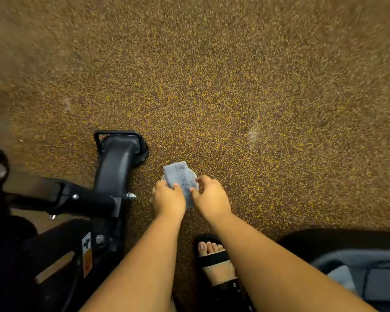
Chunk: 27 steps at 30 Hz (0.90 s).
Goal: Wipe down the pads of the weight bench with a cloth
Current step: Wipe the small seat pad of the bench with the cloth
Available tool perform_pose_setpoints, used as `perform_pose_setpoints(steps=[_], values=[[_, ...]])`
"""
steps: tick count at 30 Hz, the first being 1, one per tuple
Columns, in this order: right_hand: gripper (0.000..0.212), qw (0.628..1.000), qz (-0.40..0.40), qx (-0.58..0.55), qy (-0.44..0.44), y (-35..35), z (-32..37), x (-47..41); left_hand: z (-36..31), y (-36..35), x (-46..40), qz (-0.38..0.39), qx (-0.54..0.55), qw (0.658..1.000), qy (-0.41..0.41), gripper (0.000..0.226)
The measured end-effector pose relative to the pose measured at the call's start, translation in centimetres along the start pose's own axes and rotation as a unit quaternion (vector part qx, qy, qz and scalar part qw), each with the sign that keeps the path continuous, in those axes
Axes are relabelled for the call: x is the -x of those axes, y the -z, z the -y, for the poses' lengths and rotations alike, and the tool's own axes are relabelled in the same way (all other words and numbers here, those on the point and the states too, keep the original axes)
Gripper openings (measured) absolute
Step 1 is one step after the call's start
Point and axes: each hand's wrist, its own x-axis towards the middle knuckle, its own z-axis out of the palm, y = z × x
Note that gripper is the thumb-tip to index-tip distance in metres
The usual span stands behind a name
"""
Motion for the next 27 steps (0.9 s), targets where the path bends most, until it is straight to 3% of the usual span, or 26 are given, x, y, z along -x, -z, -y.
perform_pose_setpoints(steps=[5, 10, 12, 14, 16, 17, 19, 23, 27], values=[[0.038, 1.000, 0.005, 0.007, -0.014, -1.3, -0.5, -2.0, 0.4, -1.4, -1.0, 0.009, 0.008, 0.998, 0.059, 0.040], [0.035, 0.999, -0.029, -0.022, -0.010, 0.3, -0.9, -0.1, -0.4, 0.3, 2.3, -0.005, 0.164, 0.986, 0.041, 0.022], [0.043, 0.993, -0.015, -0.113, -0.036, 2.4, -0.3, 2.0, -1.7, 2.0, 5.0, 0.011, 0.229, 0.973, 0.037, 0.013], [0.043, 0.941, 0.045, -0.325, -0.085, 5.7, 1.8, 5.4, -3.5, 4.5, 8.2, 0.041, 0.286, 0.957, 0.028, 0.013], [0.042, 0.833, 0.136, -0.527, -0.100, 9.4, 4.4, 9.2, -5.5, 7.2, 11.6, 0.074, 0.324, 0.943, 0.000, 0.014], [0.044, 0.794, 0.165, -0.577, -0.091, 11.6, 5.9, 11.1, -6.7, 8.7, 13.3, 0.094, 0.344, 0.934, -0.020, 0.014], [0.044, 0.765, 0.185, -0.615, -0.052, 15.3, 8.9, 14.2, -9.2, 12.2, 16.6, 0.123, 0.377, 0.916, -0.066, 0.014], [0.032, 0.801, 0.157, -0.576, 0.032, 20.6, 14.5, 18.1, -13.0, 19.1, 21.9, 0.113, 0.375, 0.908, -0.149, 0.006], [0.017, 0.842, 0.070, -0.529, 0.081, 21.3, 19.5, 19.1, -13.5, 27.1, 25.0, -0.038, 0.259, 0.917, -0.301, 0.033]])
